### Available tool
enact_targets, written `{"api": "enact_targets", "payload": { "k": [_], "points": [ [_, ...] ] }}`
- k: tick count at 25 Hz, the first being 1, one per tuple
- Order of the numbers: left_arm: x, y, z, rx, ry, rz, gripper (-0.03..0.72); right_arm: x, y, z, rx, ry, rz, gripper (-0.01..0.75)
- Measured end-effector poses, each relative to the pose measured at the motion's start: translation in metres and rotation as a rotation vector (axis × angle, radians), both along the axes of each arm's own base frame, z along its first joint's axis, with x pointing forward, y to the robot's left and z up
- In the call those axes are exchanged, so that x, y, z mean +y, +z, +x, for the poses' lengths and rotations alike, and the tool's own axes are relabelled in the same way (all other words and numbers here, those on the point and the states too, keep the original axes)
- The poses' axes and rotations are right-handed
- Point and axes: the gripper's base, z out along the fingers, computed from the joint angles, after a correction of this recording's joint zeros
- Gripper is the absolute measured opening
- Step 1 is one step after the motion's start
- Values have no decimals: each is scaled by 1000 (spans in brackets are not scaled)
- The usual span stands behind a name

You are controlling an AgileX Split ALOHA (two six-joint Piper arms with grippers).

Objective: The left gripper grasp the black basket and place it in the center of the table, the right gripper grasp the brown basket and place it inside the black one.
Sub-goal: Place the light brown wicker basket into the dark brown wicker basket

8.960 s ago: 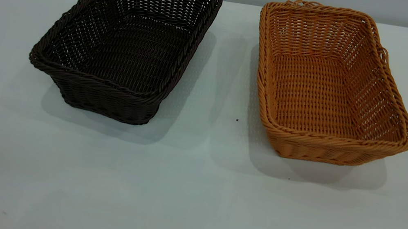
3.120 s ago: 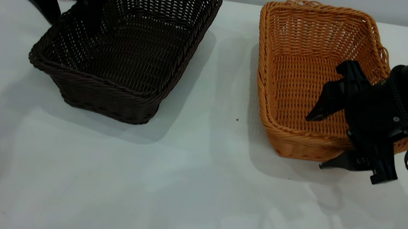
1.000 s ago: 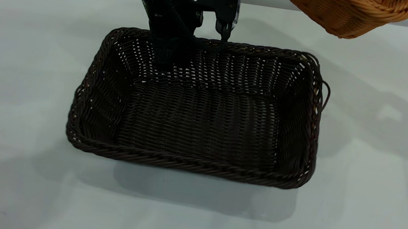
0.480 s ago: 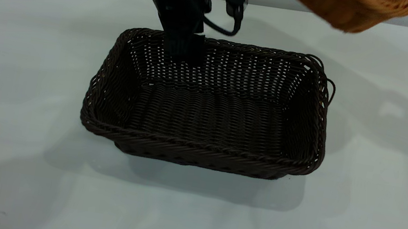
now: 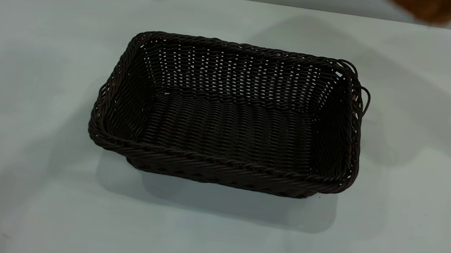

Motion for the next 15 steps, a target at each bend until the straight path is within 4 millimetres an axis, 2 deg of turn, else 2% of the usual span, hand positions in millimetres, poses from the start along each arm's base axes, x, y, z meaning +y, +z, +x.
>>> {"api": "enact_targets", "payload": {
  "k": [3,9,12,15],
  "points": [
    [22,45,-9,-56,96,1,483,31,-3,-5,48,124,-37,77],
    [47,130,-43,-227,185,-28,417,98,-7,-17,56,351,-118,77],
    [55,161,-61,-299,202,-65,379,121,-13,-24,60,441,-162,78],
    [62,183,-77,-353,209,-96,343,131,-27,-24,87,464,-174,78]
  ]
}}
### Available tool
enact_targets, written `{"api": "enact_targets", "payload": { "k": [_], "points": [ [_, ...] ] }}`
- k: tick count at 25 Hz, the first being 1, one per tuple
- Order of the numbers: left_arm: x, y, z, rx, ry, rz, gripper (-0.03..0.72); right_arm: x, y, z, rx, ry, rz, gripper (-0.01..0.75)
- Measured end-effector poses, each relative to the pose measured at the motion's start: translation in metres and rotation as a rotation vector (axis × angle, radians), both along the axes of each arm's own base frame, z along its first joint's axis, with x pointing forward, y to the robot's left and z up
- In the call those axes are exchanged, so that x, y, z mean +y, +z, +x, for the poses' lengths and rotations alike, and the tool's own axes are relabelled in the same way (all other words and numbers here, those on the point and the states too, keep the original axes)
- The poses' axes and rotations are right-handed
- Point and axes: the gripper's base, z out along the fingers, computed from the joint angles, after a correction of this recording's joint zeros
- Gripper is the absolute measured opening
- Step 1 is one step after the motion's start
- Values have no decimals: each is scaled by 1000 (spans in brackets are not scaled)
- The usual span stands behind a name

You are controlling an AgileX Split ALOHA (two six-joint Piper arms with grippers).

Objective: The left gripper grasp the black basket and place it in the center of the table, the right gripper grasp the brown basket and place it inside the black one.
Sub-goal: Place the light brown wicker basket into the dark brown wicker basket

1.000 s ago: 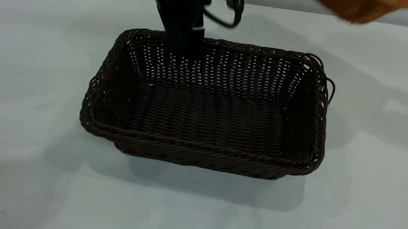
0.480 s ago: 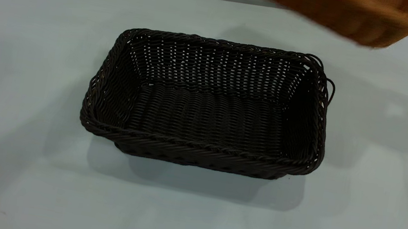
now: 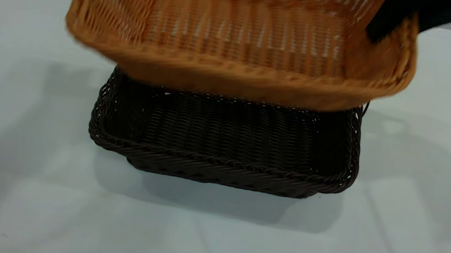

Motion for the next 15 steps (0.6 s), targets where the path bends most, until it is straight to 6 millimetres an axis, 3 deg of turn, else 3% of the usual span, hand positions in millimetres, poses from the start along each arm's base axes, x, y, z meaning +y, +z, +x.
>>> {"api": "enact_targets", "payload": {
  "k": [4,8,15],
  "points": [
    [5,16,-12,-40,1,-17,301,2,-29,5,53,-24,-17,79],
    [6,17,-15,-33,4,-16,276,3,-54,6,109,-24,-21,80],
    [6,16,-15,-28,6,-15,273,7,-69,4,159,1,14,82]
  ]
}}
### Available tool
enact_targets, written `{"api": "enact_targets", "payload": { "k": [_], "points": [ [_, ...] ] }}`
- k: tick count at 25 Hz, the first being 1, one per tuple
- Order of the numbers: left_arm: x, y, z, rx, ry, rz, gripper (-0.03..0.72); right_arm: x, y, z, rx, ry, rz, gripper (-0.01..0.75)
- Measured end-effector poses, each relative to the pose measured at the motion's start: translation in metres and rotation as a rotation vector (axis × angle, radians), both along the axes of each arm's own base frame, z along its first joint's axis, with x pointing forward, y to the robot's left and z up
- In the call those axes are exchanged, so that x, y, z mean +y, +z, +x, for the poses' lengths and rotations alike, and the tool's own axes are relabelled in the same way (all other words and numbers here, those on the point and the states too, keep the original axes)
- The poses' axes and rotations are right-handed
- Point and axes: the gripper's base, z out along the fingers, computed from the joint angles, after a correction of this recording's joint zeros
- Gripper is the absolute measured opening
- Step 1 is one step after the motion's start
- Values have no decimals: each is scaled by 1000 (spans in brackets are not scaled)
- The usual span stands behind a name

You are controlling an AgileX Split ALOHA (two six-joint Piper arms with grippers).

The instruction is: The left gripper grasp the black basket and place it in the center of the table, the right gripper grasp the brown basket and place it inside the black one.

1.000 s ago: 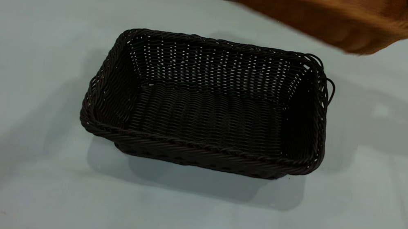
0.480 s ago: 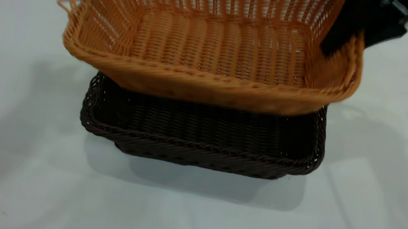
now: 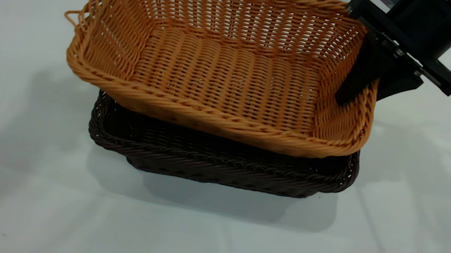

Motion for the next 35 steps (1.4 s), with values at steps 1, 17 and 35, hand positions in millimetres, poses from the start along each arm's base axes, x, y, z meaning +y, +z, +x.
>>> {"api": "enact_targets", "payload": {
  "k": [1,17,35],
  "points": [
    [0,0,0,0,0,0,273,0,0,-1,1,11,2,83],
    [-1,-1,-2,27,2,-13,272,0,-4,1,-16,17,-2,323],
    [2,-1,-8,66,12,5,272,-2,113,10,-228,106,-12,459]
  ]
}}
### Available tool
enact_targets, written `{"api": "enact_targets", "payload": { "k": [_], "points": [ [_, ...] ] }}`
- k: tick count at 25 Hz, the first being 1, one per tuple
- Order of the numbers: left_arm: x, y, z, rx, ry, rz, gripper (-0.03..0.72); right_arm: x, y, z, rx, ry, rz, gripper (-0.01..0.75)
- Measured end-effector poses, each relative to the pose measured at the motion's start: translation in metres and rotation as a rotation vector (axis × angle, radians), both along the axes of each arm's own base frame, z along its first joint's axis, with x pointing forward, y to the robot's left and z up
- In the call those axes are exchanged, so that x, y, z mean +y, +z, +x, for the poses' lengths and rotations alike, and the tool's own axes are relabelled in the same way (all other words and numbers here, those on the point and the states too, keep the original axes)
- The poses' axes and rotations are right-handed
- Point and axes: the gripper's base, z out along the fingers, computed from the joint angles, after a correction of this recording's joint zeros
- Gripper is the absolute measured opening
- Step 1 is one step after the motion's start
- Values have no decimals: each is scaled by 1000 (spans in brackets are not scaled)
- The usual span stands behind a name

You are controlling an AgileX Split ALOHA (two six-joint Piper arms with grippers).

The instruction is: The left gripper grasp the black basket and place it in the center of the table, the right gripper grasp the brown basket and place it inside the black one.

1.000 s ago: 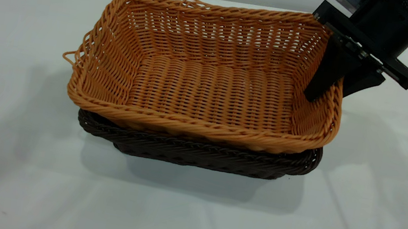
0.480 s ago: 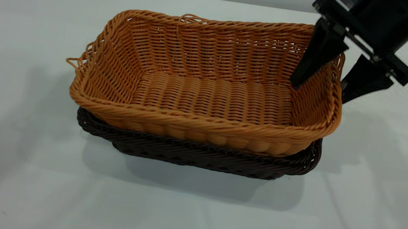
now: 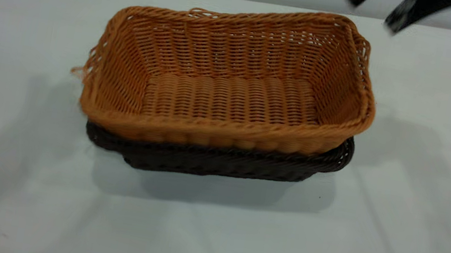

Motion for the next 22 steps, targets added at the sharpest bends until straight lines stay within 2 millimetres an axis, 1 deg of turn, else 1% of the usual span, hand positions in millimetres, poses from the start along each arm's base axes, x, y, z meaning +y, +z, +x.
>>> {"api": "enact_targets", "payload": {
  "k": [3,5,7,9,11,13,16,19,20,22],
  "points": [
    [6,8,-10,2,9,12,272,-6,46,-15,-113,4,-17,459],
    [10,15,-22,16,18,15,272,-10,85,-31,-215,4,-19,459],
    [16,21,-35,49,39,19,272,-15,121,-53,-308,0,-17,459],
    [22,28,-48,51,69,0,272,-22,158,-79,-407,-12,-18,459],
    [25,36,-57,25,97,-30,269,-27,184,-103,-480,-27,-16,459],
    [29,43,-66,4,130,-67,262,-35,212,-134,-570,-49,-19,459],
    [36,53,-84,-30,223,-164,251,-45,241,-174,-673,-90,-27,459],
    [44,65,-102,-68,312,-270,245,-57,261,-212,-771,-133,-47,459],
    [46,67,-106,-75,336,-297,245,-60,264,-224,-792,-148,-54,459],
    [50,70,-117,-86,368,-337,244,-66,259,-245,-805,-168,-74,458]
  ]
}}
